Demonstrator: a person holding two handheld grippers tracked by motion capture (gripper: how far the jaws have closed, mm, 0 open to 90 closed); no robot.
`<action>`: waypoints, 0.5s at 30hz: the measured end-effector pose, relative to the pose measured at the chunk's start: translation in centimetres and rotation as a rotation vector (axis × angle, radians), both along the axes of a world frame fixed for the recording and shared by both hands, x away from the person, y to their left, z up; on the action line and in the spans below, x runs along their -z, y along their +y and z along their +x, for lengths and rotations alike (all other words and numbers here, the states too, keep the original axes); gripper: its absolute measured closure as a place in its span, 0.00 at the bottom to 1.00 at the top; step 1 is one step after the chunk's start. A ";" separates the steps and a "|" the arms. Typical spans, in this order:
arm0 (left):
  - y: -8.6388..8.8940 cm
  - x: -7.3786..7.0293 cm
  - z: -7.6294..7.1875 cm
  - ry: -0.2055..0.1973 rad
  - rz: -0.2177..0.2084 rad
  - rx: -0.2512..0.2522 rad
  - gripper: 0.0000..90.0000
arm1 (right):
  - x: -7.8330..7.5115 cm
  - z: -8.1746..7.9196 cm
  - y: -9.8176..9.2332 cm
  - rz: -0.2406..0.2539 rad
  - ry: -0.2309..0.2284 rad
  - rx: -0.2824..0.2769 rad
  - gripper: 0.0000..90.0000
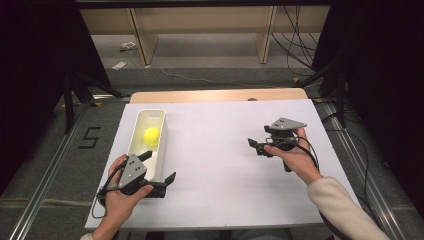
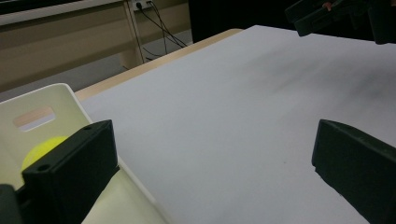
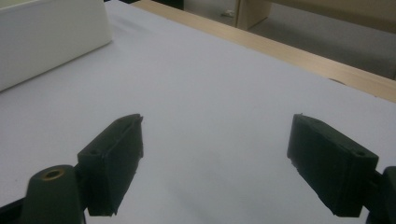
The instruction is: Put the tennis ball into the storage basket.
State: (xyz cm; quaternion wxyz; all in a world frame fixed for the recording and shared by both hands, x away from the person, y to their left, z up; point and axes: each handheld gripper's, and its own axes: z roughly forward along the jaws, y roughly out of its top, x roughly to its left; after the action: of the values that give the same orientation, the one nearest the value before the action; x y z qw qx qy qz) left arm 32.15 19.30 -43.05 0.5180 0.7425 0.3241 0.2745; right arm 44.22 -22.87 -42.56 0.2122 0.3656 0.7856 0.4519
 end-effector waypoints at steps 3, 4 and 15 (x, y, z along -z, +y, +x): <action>0.0 0.0 0.0 0.000 -0.001 -0.001 0.00 | 0.0 -0.3 -0.6 0.002 -0.005 0.010 0.21; 0.0 0.0 0.0 0.000 -0.002 -0.001 0.00 | 0.1 -0.4 -0.8 0.003 -0.003 0.012 0.21; 0.0 0.0 0.0 0.000 -0.004 -0.005 0.00 | 0.3 -1.5 -2.7 0.003 -0.002 0.041 0.21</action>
State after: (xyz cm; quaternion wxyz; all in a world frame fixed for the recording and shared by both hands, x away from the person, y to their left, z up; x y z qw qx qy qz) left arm 32.14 19.33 -43.02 0.5189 0.7405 0.3266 0.2752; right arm 42.71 -25.58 -42.88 0.2219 0.3814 0.7771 0.4488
